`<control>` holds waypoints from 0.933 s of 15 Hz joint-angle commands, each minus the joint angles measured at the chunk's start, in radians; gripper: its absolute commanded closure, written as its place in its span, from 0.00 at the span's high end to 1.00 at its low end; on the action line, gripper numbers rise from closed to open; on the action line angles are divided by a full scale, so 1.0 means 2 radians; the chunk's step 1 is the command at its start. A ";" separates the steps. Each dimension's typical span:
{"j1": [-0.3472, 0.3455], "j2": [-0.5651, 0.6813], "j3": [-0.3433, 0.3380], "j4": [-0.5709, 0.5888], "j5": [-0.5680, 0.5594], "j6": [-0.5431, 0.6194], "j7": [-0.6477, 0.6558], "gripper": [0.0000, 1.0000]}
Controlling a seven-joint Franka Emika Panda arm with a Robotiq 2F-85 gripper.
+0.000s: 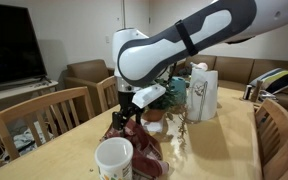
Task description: Place the towel over the white container on the left
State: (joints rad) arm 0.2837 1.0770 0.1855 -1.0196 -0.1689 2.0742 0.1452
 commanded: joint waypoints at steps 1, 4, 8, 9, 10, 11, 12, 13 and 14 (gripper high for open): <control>0.005 0.007 -0.003 0.026 -0.001 -0.022 0.007 1.00; 0.019 0.017 -0.023 0.043 0.027 -0.028 -0.005 1.00; 0.016 0.027 -0.017 0.053 0.021 -0.023 0.002 1.00; 0.015 0.028 -0.017 0.054 0.022 -0.022 0.002 1.00; 0.015 0.029 -0.018 0.055 0.021 -0.022 0.005 1.00; 0.015 0.029 -0.018 0.056 0.021 -0.023 0.007 1.00; 0.015 0.029 -0.020 0.056 0.020 -0.023 0.010 0.88; 0.016 0.027 -0.021 0.055 0.019 -0.023 0.014 0.72; 0.016 0.025 -0.022 0.055 0.019 -0.021 0.015 0.66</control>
State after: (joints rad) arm 0.3092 1.1243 0.1525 -0.9422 -0.1307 2.0587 0.1473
